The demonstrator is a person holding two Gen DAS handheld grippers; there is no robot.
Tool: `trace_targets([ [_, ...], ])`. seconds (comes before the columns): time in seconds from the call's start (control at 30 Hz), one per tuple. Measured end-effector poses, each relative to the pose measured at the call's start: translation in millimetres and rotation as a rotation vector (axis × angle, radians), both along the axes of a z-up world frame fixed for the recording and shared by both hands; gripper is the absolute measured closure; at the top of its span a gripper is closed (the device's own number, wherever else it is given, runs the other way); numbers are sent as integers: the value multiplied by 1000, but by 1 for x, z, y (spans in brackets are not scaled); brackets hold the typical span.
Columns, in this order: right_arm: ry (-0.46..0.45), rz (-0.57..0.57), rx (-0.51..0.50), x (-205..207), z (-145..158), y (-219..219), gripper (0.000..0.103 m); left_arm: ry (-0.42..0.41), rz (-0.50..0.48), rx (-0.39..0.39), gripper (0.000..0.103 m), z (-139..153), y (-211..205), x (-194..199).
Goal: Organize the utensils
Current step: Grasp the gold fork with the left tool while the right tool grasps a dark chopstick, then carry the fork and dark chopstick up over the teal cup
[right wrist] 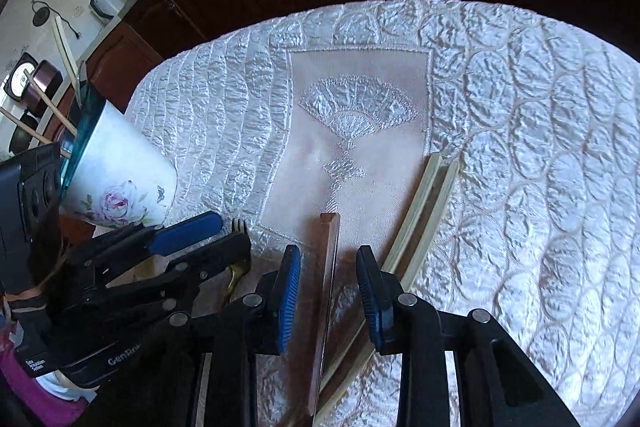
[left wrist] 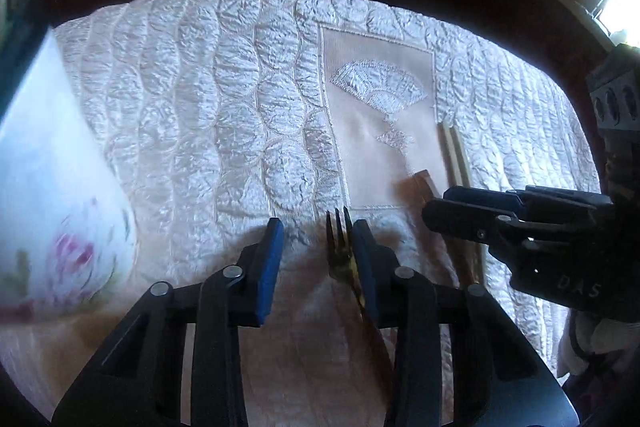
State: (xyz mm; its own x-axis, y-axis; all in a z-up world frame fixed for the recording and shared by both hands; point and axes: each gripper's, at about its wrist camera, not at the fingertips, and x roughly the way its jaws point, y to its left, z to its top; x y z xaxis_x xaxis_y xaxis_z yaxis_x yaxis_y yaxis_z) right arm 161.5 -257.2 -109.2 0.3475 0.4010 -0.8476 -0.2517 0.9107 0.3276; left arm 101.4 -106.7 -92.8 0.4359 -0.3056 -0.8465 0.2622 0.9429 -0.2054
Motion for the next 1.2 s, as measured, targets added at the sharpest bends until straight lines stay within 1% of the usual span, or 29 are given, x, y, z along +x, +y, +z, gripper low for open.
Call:
trace_targets([
  [0.03,4,2,-1,4,-3,5,74,-5,-6,-6,76,0,0,2],
  [0.07,6,4,2,5,-5,5,74,-7,-13,-8,83,-1,-2,3],
  [0.1,8,3,1,7,-7,8,78,-6,-23,-10,87,-1,-2,3],
  [0.13,7,-1,-2,9,-8,9,83,-5,-32,-11,93,-1,-4,3],
  [0.2,4,-9,-4,11,-9,12,91,-16,-49,8,95,-1,-8,1],
  [0.33,-22,-17,8,5,1,7,92,-19,-63,-10,102,5,-7,-5],
  [0.63,-140,-17,61,-45,50,2,94,-67,-48,-67,103,39,17,-35],
  [0.77,-194,-9,72,-69,75,-3,94,-122,-46,-80,103,63,30,-55],
  [0.97,-263,9,80,-99,103,-4,94,-200,-38,-90,103,98,44,-80],
  [1.13,-312,31,82,-113,125,5,94,-244,-10,-88,102,118,56,-92],
  [1.2,-338,43,85,-117,137,10,93,-270,4,-85,102,130,64,-96],
])
